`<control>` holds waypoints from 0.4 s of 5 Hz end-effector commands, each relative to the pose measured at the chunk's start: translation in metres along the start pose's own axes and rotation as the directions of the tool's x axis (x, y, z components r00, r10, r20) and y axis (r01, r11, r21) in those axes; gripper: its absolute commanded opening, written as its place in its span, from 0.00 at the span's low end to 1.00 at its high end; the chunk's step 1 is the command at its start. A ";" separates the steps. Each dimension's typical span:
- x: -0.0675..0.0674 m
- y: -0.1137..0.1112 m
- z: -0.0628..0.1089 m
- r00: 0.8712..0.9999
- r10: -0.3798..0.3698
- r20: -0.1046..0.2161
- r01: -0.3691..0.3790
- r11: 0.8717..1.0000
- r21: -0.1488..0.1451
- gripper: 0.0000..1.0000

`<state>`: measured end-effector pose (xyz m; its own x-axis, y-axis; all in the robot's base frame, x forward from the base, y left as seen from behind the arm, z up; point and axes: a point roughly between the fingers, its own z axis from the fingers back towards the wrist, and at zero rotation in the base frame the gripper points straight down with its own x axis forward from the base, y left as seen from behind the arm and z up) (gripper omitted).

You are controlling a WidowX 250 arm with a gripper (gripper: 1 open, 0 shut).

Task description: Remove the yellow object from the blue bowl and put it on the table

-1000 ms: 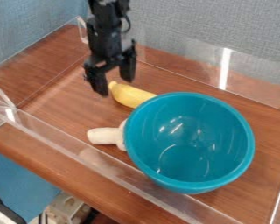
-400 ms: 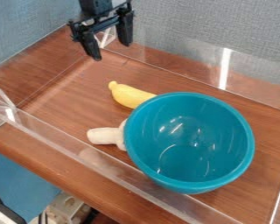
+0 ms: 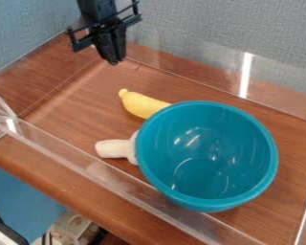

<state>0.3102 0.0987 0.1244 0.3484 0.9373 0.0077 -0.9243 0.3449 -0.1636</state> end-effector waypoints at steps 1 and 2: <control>-0.004 -0.006 0.016 0.997 0.015 0.076 -0.011 0.999 -0.047 0.00; 0.002 -0.001 0.001 0.996 -0.002 0.093 0.006 0.999 -0.043 0.00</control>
<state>0.3097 0.0963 0.1097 0.3436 0.9371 0.0612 -0.9223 0.3491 -0.1659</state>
